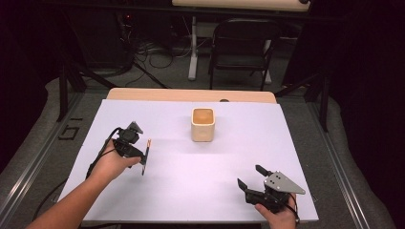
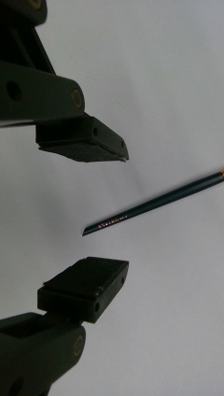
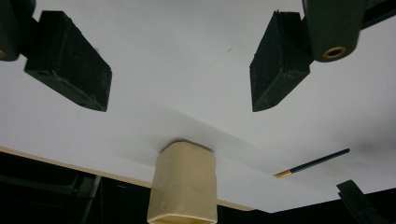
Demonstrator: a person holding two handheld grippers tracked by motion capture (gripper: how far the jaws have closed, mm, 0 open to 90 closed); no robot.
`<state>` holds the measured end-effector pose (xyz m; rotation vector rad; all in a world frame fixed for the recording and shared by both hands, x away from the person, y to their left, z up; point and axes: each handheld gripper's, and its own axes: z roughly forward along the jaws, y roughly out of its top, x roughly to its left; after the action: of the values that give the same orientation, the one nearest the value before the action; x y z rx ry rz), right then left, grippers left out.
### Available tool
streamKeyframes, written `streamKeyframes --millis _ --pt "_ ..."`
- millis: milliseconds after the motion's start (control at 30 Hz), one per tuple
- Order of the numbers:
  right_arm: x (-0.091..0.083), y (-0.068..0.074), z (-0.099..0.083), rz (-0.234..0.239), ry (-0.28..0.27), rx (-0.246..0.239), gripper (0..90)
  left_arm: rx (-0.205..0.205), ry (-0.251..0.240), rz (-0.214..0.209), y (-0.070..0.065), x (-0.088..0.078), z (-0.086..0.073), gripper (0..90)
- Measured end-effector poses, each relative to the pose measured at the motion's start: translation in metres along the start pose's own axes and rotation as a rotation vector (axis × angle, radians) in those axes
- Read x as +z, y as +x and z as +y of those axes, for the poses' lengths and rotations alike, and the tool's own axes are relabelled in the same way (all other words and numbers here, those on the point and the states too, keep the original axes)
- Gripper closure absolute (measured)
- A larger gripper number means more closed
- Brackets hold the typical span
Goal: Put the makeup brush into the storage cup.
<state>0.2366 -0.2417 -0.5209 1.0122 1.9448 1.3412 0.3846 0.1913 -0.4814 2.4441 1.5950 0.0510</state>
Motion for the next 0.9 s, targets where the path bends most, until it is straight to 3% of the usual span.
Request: streamKeyframes --millis 900 --pt "0.000 0.000 0.000 0.004 -0.004 0.001 20.8 -0.037 0.044 0.000 -0.005 0.016 0.020 47.3"
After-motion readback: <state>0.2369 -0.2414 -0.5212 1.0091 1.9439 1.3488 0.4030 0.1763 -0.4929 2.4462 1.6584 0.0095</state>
